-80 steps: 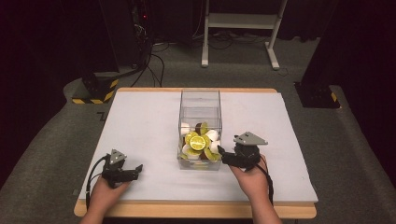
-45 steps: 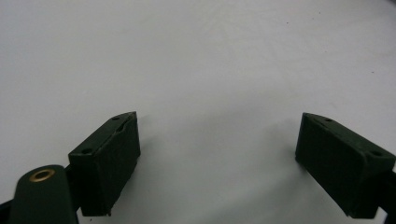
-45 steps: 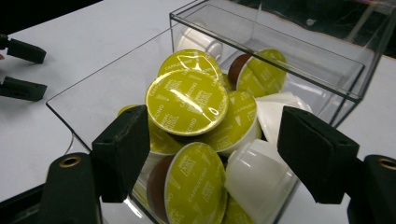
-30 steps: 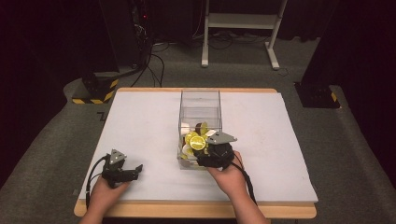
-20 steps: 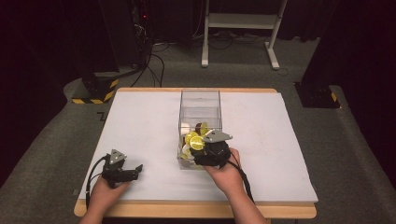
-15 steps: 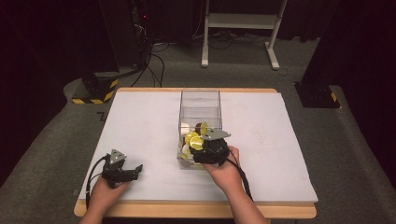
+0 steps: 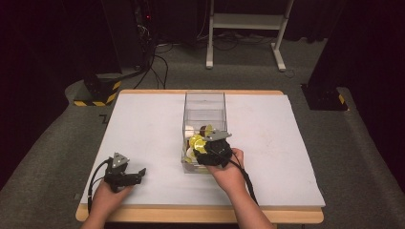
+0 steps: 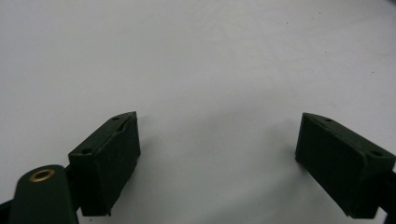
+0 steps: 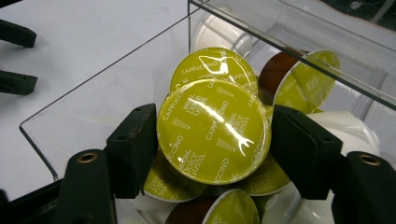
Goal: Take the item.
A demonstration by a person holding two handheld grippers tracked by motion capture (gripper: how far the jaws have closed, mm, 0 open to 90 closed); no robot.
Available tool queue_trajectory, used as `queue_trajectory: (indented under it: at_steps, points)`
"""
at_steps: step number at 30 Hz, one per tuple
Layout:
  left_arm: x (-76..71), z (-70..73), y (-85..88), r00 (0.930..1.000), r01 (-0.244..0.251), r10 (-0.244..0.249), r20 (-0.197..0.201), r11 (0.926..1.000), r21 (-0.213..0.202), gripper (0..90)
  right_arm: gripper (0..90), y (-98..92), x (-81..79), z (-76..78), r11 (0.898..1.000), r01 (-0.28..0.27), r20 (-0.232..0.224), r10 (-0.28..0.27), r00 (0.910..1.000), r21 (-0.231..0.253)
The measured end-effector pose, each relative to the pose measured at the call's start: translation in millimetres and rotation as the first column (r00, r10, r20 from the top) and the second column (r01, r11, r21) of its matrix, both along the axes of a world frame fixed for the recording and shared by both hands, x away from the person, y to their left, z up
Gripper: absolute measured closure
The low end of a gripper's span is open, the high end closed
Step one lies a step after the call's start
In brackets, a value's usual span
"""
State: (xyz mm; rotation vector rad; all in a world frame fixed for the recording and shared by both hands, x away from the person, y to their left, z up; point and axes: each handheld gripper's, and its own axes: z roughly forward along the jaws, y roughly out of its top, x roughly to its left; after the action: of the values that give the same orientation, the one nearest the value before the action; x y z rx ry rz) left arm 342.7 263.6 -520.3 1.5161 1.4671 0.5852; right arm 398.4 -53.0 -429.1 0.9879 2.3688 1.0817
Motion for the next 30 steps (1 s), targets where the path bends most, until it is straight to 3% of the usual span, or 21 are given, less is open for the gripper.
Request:
queue_trajectory:
  at_steps: [12,30]
  points:
    - [0.0,0.0,0.2,1.0,0.001,-0.001,-0.001,1.0,0.001,14.0,38.1,-1.3,-1.2,-0.1,1.0,-0.001,0.006,0.001,1.0,0.006]
    - [0.1,0.0,0.0,1.0,0.0,0.0,-0.001,1.0,-0.002,13.9,38.4,-10.6,-14.3,3.6,0.997,-0.01,0.058,0.005,0.9983,0.075]
